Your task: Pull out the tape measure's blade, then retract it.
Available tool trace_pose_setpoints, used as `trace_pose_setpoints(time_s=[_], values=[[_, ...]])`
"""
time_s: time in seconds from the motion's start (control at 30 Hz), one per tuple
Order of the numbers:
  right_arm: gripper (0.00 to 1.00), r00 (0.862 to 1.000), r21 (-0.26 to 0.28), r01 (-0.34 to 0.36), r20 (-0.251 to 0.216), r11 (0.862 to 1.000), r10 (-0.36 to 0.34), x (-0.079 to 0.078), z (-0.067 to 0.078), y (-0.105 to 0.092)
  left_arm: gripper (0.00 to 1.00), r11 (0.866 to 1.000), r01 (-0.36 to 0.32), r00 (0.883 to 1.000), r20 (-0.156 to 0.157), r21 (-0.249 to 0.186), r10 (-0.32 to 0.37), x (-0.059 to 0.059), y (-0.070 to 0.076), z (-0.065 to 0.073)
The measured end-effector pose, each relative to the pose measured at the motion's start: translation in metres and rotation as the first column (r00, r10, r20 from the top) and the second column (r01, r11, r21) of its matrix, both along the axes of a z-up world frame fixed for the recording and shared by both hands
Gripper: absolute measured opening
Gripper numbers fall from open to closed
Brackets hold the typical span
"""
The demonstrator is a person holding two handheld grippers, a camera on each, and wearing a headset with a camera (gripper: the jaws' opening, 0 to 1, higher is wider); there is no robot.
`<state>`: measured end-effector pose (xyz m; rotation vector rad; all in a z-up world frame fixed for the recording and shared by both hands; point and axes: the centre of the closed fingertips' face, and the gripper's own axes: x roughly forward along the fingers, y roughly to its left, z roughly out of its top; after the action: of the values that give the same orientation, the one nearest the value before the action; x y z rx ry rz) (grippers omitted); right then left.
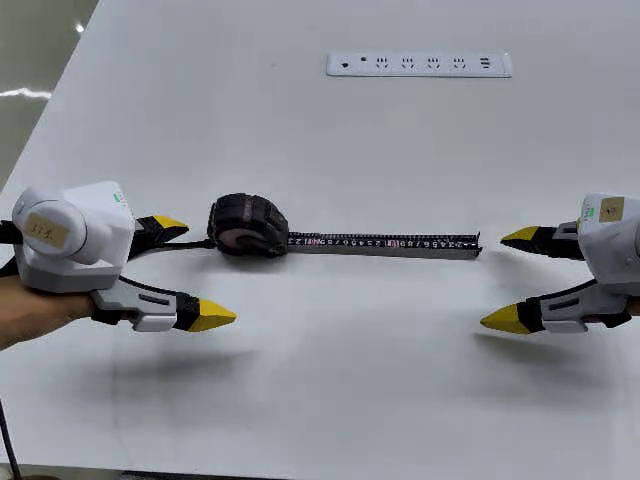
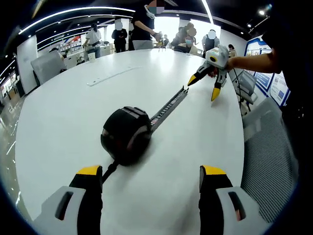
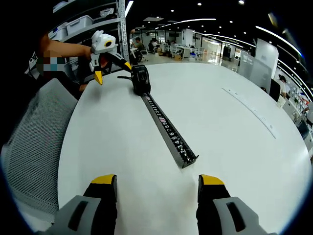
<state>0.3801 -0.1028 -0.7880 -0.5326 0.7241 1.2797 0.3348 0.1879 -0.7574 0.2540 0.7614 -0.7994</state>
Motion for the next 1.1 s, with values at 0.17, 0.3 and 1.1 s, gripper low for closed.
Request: trace_pose_setpoints(time_s=[0.17,0.3,1.1], values=[[0.67,0.999,0.019,0.038,-0.006,0.999,-0.038,-0.006,0.002,0.002,0.80,0.999,-0.043,0.999,0.014,-0.023,0.043,-0.003,-0.005,0.003],[0.71,0.997,0.020,0.074,-0.007,0.997,-0.074,-0.009,0.003,0.002,0.82,0.997,-0.064,0.998,0.018,-0.030,0.065,-0.007,-0.010,0.003],[0.94,0.968,0.121,0.248,-0.006,0.961,-0.250,-0.021,0.023,0.017,0.89,0.971,-0.220,0.973,0.057,-0.090,0.225,-0.017,-0.023,0.011]])
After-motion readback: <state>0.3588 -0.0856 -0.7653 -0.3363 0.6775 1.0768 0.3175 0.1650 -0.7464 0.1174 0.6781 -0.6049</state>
